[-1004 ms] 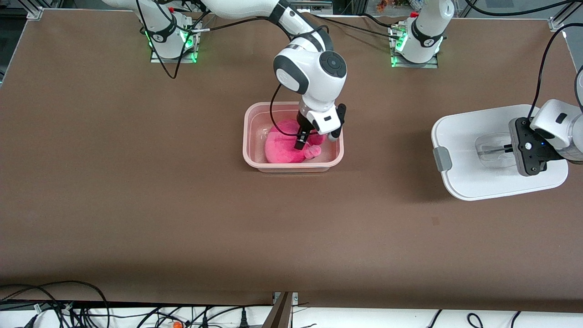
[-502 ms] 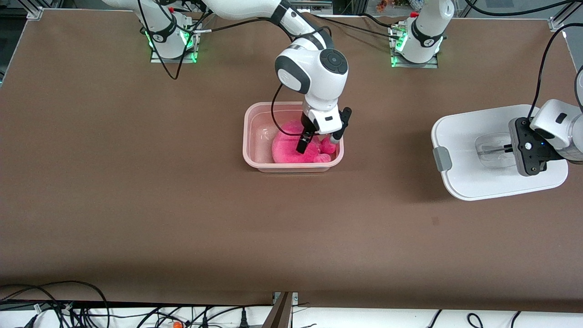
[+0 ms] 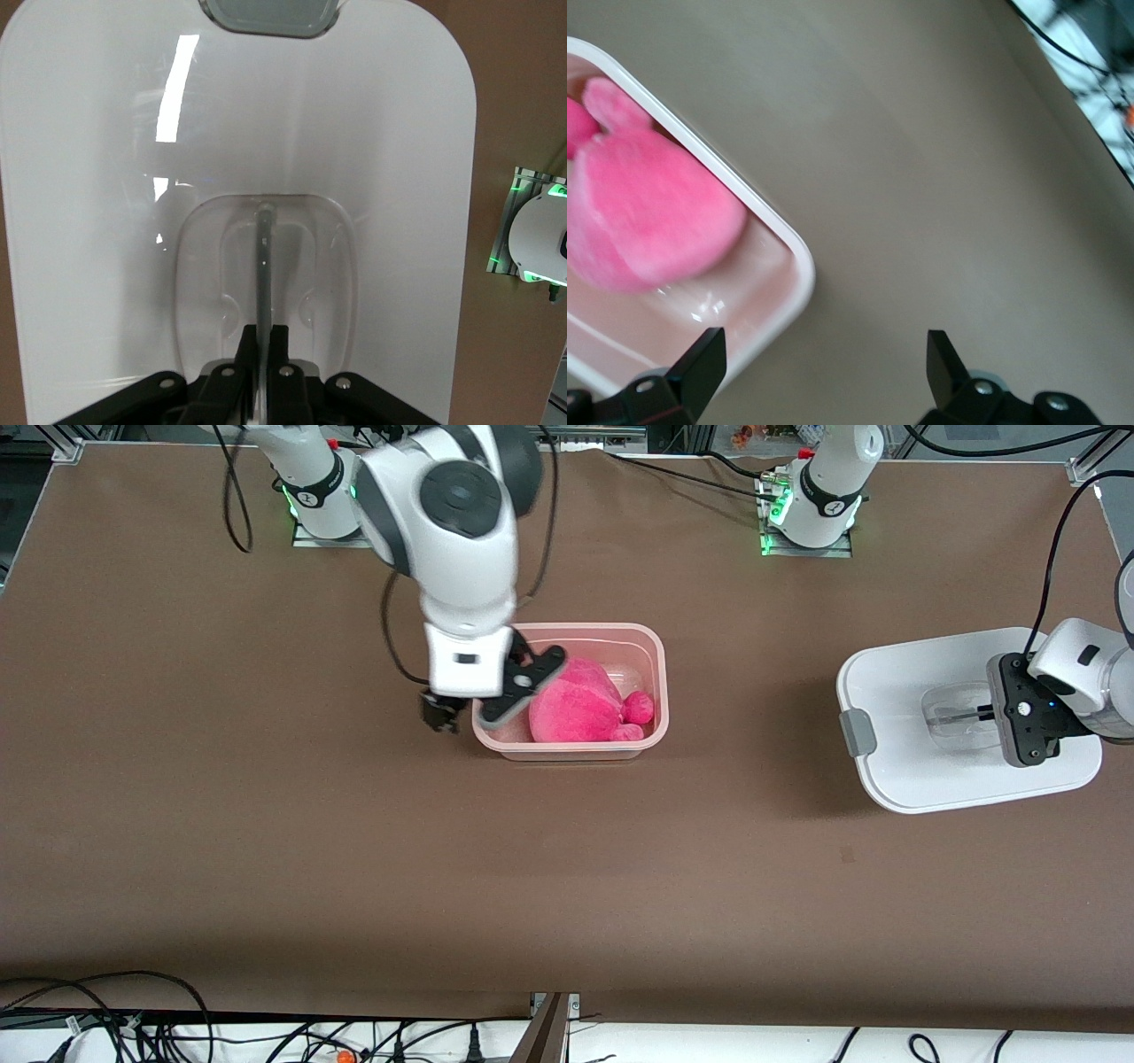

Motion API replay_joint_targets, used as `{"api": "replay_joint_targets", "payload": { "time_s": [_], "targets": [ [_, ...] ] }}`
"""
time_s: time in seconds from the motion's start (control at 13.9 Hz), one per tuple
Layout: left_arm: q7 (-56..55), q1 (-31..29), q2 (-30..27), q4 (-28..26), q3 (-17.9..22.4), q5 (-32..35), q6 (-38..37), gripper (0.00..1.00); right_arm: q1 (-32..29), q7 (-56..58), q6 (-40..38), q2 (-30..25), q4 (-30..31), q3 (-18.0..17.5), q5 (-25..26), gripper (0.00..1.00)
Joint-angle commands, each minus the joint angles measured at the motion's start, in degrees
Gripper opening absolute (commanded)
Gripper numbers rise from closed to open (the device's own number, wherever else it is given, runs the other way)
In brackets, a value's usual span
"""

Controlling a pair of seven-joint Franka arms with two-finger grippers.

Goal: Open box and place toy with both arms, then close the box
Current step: 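Raise the right gripper out of the box and withdraw it, then carry the lid over the box with the left gripper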

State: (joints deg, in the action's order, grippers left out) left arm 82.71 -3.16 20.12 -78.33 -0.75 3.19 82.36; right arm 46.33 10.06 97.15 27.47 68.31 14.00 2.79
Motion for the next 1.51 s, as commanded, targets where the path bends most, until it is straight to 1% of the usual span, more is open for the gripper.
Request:
{"api": "replay_joint_targets", "payload": {
  "time_s": [0.0, 0.07, 0.14, 0.22, 0.29, 0.43, 0.5, 0.57, 0.65, 0.79, 0.86, 0.93, 1.0, 1.15, 1.29, 1.43],
  "targets": [
    [0.43, 0.70, 0.10, 0.73, -5.20, -1.70, -1.41, 0.00, 0.87, -0.48, 0.23, -11.09, 14.19, 8.20, -7.84, 1.00],
    [0.43, 1.40, 0.71, 0.81, -7.14, -1.87, -1.15, 0.00, 0.87, -0.39, 0.06, -14.25, 18.48, 10.42, -8.67, 1.00],
    [0.17, 2.28, 1.50, 1.07, -8.73, -2.14, -0.97, 0.00, 0.87, -0.48, -0.03, -16.81, 21.75, 11.39, -8.67, 1.00],
    [-0.44, 3.68, 1.85, 0.99, -9.87, -2.75, -0.71, 0.00, 0.87, -0.48, -0.38, -19.27, 24.22, 13.14, -8.59, 1.00],
    [-2.71, 6.47, 2.47, 1.08, -10.23, -2.84, -0.36, 0.00, 0.87, -0.48, -0.73, -21.73, 26.24, 14.38, -8.59, 1.00],
    [-10.78, 12.19, 2.82, 1.08, -10.24, -3.54, 0.43, 0.00, 0.78, -0.48, -1.26, -26.48, 30.55, 17.72, -8.32, 1.00],
    [-14.12, 14.22, 3.35, 1.08, -10.24, -4.85, 2.00, 0.00, -2.09, -1.26, -1.35, -29.03, 32.31, 17.47, -8.06, 1.00],
    [-17.03, 15.98, 3.70, 1.08, -10.24, -5.91, 3.93, 0.00, -6.64, -2.84, -3.18, -30.27, 32.76, 15.90, -8.06, 1.00],
    [-19.49, 18.17, 4.40, 0.99, -10.24, -6.18, 5.61, 0.00, -11.47, -3.99, -5.29, -30.54, 32.42, 13.02, -8.15, 1.00],
    [-24.41, 23.35, 6.07, 0.99, -10.24, -6.09, 8.85, 0.00, -20.18, -5.75, -7.23, -31.15, 31.98, 6.16, -8.15, 1.00],
    [-27.23, 26.07, 6.95, 0.99, -10.24, -6.09, 11.05, 0.00, -25.53, -5.84, -7.41, -31.33, 31.89, 1.35, -8.15, 1.00],
    [-30.56, 28.71, 7.74, 0.99, -10.24, -6.18, 13.33, 0.00, -31.76, -5.84, -8.37, -31.42, 31.63, -4.53, -8.23, 1.00],
    [-34.25, 31.52, 8.53, 0.73, -10.24, -5.92, 15.10, 0.00, -35.04, -5.76, -8.56, -31.42, 31.01, -7.72, -8.15, 1.00],
    [-39.18, 36.45, 10.37, 0.29, -10.15, -5.31, 18.87, 0.00, -35.78, -5.49, -8.47, -31.25, 28.04, -8.20, -7.80, 1.00],
    [-41.57, 38.40, 11.78, 0.02, -10.15, -5.04, 21.52, 0.00, -35.60, -5.49, -10.39, -30.90, 25.84, -8.02, -5.52, 1.00],
    [-42.19, 39.81, 13.36, 0.02, -9.89, -4.95, 23.28, 0.00, -35.78, -5.58, -10.84, -30.63, 25.30, -8.02, -3.76, 1.00]
  ]
}}
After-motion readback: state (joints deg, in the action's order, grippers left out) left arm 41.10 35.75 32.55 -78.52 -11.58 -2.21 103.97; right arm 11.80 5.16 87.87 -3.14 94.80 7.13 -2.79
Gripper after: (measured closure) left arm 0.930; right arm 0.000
